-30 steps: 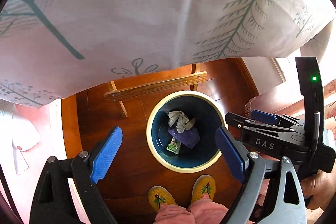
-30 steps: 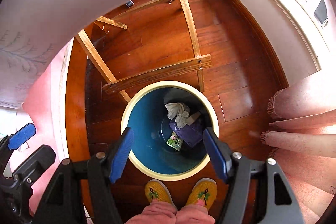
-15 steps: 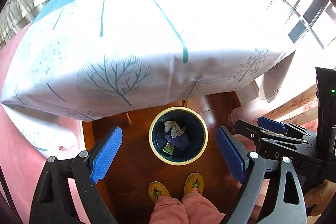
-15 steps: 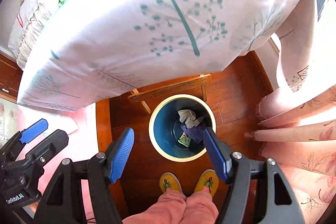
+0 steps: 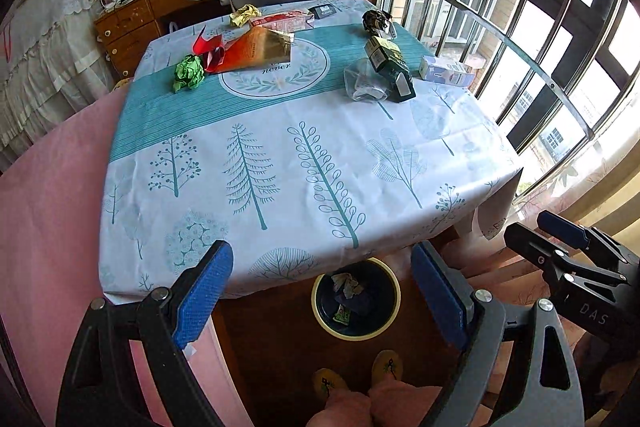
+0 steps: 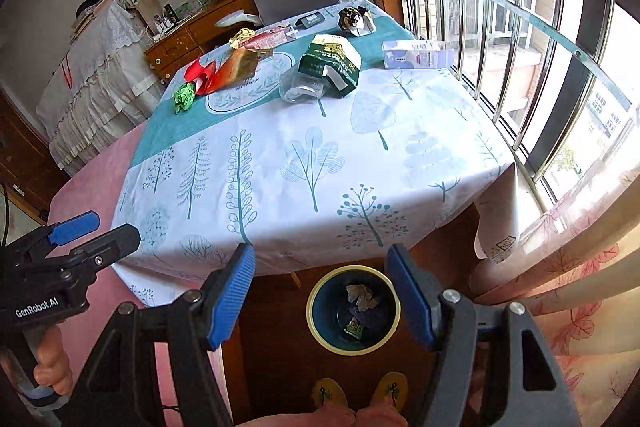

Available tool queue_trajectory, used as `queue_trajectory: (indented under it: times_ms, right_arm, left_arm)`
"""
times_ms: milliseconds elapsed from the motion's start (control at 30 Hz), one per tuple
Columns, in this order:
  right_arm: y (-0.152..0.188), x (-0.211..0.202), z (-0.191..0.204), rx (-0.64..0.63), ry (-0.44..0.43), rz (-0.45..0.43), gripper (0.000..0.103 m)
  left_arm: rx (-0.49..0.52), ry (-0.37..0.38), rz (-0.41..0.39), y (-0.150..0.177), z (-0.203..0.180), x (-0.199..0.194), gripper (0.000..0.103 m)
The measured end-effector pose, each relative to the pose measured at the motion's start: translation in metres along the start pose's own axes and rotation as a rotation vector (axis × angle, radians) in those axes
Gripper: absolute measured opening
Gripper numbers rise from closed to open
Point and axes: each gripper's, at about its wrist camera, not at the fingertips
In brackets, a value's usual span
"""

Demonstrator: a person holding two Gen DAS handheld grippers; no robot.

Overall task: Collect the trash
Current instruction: 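Raise both tools back toward the table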

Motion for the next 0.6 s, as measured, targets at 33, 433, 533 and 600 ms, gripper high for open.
queue_trajectory:
  times_ms: [33,433,533,600]
  right_arm:
    - [-0.005,-0.004,0.001,-0.009,0.002,-0.015,0.069]
    - [-0.096,0.014,-0.010,-0.249,0.068,-0.036,0.069]
    - [-0.132,0.036,-0.027,-0.311,0.079,-0.030,0.069]
    - [-0.156,0.054,-0.040,-0.347,0.092,-0.011,0.069]
  left_arm:
    - [0.002,0.004,-0.006,-0.006,0.000,-0.003,0.089]
    - [0.071,-0.010,-0.056,-0.080,-0.040,0.016,0.080]
    - [0.049,-0.019,-0.039,-0.110,-0.052,0.037,0.080]
    - [0.030,-0.029,-0.018,-0.131,-0.060,0.054,0.080]
Point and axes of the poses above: each gripper's, at about its wrist camera, not at the fingertips, and x roughly the way its jaws point, z to its left, y to its underside, and after that the axes turned 5 degrees about -y, right-handed
